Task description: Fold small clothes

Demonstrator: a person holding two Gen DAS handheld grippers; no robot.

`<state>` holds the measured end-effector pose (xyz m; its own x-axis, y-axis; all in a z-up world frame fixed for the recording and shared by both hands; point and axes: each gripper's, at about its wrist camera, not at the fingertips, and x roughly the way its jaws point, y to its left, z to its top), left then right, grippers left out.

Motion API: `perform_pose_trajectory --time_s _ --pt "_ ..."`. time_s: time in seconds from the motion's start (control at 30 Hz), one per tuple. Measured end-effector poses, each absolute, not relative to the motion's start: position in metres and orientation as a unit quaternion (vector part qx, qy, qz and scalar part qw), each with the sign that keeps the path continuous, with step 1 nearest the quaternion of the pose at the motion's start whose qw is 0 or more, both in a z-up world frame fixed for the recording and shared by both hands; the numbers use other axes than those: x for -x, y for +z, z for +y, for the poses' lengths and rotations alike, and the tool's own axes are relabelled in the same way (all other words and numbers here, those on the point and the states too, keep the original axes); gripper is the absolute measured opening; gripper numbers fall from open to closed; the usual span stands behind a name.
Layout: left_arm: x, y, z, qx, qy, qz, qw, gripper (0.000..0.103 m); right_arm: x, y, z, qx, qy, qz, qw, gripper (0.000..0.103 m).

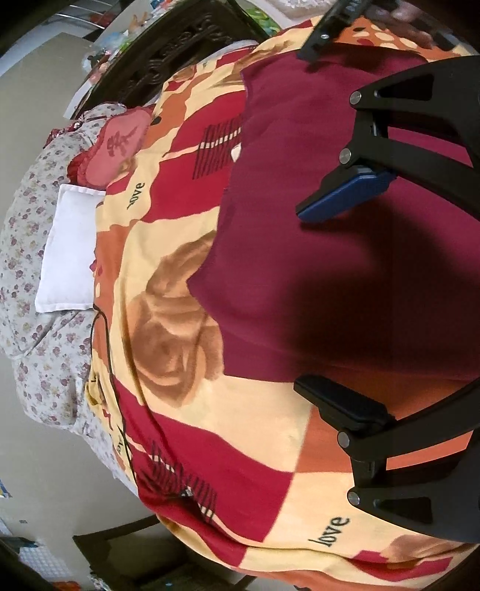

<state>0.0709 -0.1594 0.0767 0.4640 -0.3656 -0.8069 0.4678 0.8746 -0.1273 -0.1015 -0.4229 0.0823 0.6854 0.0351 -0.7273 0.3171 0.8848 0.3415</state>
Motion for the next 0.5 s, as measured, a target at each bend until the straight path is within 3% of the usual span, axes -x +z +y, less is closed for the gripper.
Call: perform_pose_trajectory --time_s 0.5 --pt "-0.040 0.075 -0.107 -0.002 -0.263 0.481 0.837 0.085 0.163 0.103 -0.400 -0.225 -0.094 0.395 0.886 0.053"
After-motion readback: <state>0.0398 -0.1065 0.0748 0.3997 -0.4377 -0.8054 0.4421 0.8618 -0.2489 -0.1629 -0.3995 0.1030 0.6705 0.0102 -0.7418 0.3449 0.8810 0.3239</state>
